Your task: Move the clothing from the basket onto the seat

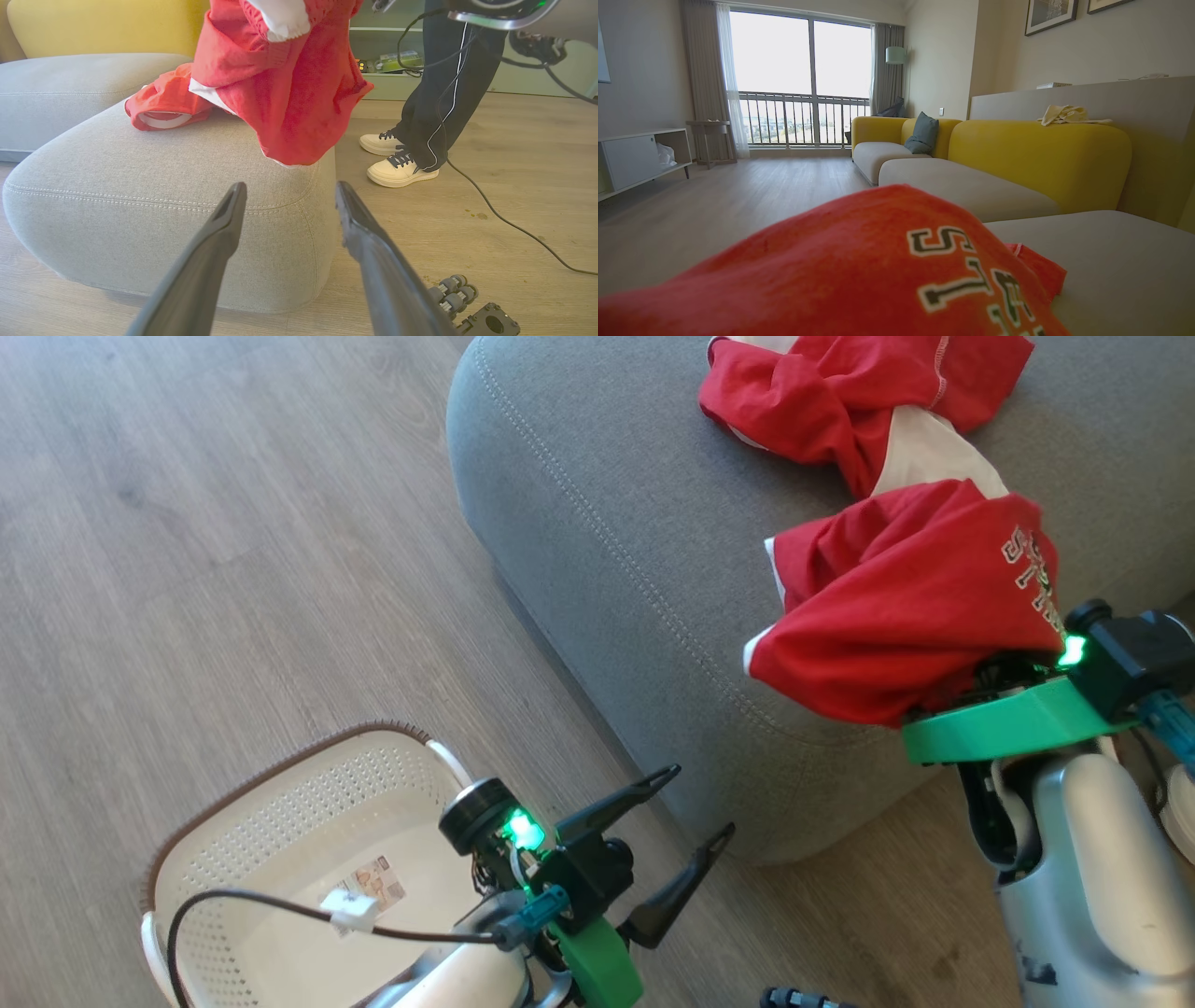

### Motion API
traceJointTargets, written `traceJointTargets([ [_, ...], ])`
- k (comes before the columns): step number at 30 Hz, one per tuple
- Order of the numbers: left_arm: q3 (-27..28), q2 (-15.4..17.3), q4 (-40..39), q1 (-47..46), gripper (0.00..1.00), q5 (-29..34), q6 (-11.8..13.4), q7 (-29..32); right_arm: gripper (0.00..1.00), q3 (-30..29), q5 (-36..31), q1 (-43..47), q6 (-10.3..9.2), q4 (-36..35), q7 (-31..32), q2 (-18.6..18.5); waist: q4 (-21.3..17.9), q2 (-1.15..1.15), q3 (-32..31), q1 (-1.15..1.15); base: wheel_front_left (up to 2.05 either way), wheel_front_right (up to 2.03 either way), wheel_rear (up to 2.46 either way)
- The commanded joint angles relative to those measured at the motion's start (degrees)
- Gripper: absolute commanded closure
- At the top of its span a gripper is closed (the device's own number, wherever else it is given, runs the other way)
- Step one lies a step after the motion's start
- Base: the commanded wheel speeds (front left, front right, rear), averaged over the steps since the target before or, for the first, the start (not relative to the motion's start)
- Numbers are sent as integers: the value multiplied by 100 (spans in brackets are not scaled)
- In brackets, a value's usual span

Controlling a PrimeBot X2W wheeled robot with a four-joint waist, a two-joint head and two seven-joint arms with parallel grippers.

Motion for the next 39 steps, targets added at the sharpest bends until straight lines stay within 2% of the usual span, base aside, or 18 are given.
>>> traceJointTargets([
  [1,180,16,-186,-135,0,-1,-5,-29,100,36,-21,-136,-1,-129,-17,-53,10,0,-5,0,0,0,0],
  [5,324,25,-236,-73,0,70,-5,-29,100,-66,242,-311,-1,74,121,-187,98,0,48,0,0,0,0],
  [15,238,303,-363,-194,0,150,-5,-29,100,-722,239,-1183,-1,805,294,-899,346,0,483,0,0,0,0],
  [20,197,485,-403,-253,0,171,-5,-29,100,-826,228,-1733,-1,1260,369,-1078,341,0,721,0,0,0,0],
  [23,169,662,-455,-330,0,179,-5,-29,100,-955,612,-2255,-1,1713,468,-1092,340,0,931,0,0,0,0],
  [28,167,912,-538,-547,0,173,-5,-29,100,-796,543,-3195,-1,2402,471,-1380,418,0,1293,0,0,0,0],
  [34,161,1041,-600,-700,0,178,-5,-29,100,-378,382,-4334,-1,3050,448,-1469,574,0,1581,0,0,0,0],
  [39,174,1070,-596,-788,0,148,-5,-29,100,-327,405,-5200,-1,3680,437,-1536,782,0,1794,0,0,0,0],
])
